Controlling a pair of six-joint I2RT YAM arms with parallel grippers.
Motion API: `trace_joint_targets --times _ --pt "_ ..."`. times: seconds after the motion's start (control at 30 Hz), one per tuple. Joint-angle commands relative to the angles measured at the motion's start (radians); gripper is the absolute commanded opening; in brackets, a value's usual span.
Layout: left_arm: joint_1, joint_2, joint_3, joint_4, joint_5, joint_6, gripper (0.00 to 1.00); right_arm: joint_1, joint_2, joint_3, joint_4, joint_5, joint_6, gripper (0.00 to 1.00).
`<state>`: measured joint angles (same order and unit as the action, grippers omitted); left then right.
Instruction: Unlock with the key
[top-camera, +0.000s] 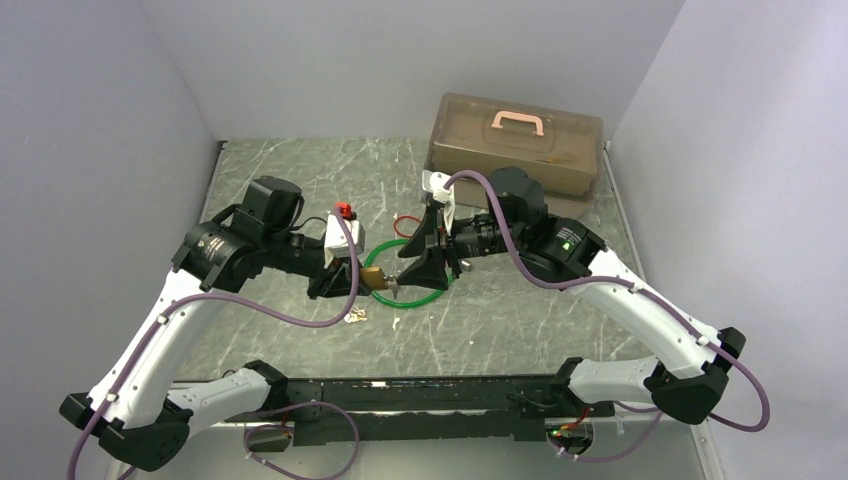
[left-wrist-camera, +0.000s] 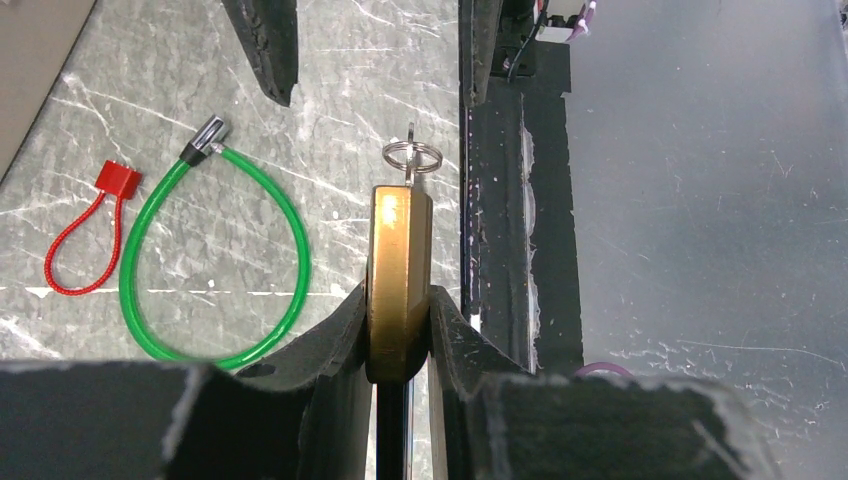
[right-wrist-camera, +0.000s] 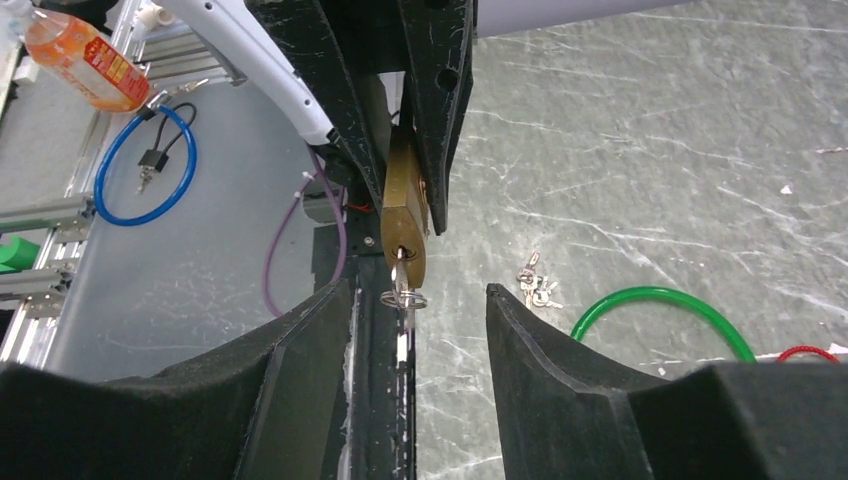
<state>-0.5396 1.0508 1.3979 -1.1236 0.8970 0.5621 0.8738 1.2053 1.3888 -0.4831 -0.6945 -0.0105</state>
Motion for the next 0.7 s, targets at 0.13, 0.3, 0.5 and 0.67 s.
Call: trace_joint_targets --times 0.13,0.3,0.5,0.67 --pt "0.003 -0.021 0.056 0.052 0.067 -0.004 0.0 -0.004 0.0 0.037 0.065 -0.045 0.043 0.51" --pt "0.003 -0.021 0.062 0.053 0.067 -0.007 0.0 -0.004 0.012 0.027 0.074 -0.04 0.048 0.5" --pt "0.004 -0.018 0.062 0.057 0.068 -0.011 0.0 -0.004 0.02 0.026 0.066 -0.036 0.037 0.49" --pt "0.004 -0.016 0.067 0.058 0.067 -0.013 0.0 -0.004 0.02 0.017 0.076 -0.044 0.037 0.42"
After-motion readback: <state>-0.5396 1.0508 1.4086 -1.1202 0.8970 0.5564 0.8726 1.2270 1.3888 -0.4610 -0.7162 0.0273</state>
